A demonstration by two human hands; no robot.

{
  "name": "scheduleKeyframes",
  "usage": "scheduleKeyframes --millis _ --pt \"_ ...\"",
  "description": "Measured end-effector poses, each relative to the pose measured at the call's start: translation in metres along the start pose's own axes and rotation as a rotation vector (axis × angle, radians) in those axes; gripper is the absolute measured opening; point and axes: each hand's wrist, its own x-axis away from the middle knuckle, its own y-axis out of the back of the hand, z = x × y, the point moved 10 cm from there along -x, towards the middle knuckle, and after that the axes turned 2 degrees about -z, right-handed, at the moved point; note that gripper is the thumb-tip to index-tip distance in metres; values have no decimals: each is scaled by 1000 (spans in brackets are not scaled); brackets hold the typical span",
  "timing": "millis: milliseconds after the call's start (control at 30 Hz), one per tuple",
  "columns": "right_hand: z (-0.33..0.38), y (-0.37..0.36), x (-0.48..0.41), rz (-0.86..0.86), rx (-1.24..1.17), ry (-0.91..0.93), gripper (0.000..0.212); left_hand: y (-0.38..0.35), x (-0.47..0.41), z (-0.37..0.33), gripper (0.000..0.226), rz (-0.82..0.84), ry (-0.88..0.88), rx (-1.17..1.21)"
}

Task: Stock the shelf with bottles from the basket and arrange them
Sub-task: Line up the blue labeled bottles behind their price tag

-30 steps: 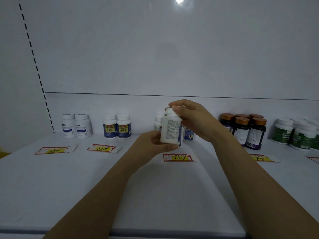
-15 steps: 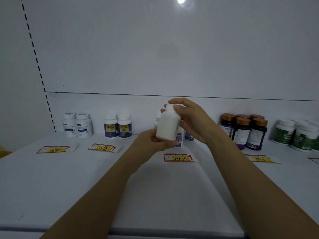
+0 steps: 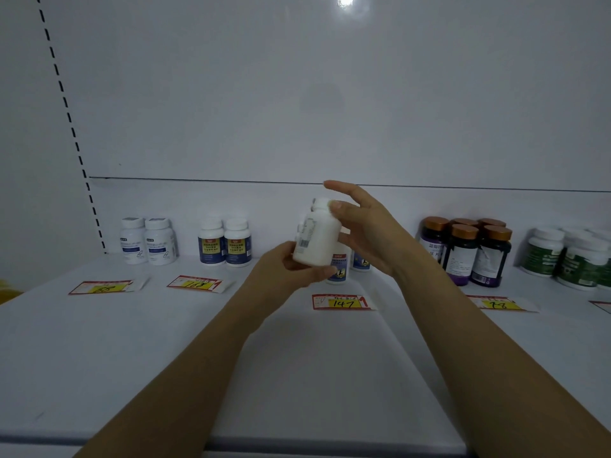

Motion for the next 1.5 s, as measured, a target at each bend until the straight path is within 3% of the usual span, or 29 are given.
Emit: scheduleKeyframes --millis 167,267,400,600,833,967,1100,1267,1500 --pt "-9 9 -1 -118 239 -13 37 5 0 0 54 -68 -35 -86" --pt "-10 13 -2 -136 148 -17 35 2 -1 3 54 -26 9 -33" --pt "-6 6 -1 -73 109 9 35 -9 2 4 37 82 37 -36" --pt "-9 7 -1 -116 323 0 36 6 -1 4 44 -56 9 -141" --pt "-14 7 -2 -66 105 -64 27 -6 1 8 42 73 66 -41" --pt "-18 2 -2 -28 132 -91 26 -2 -2 9 47 35 48 -63" --pt "-16 3 1 -38 226 -81 38 3 -3 9 45 1 19 -70" --pt "6 -12 6 21 305 75 46 20 -6 5 52 -129 -66 -2" --pt "40 -58 20 166 578 463 49 61 -1 -20 57 -421 -362 -3"
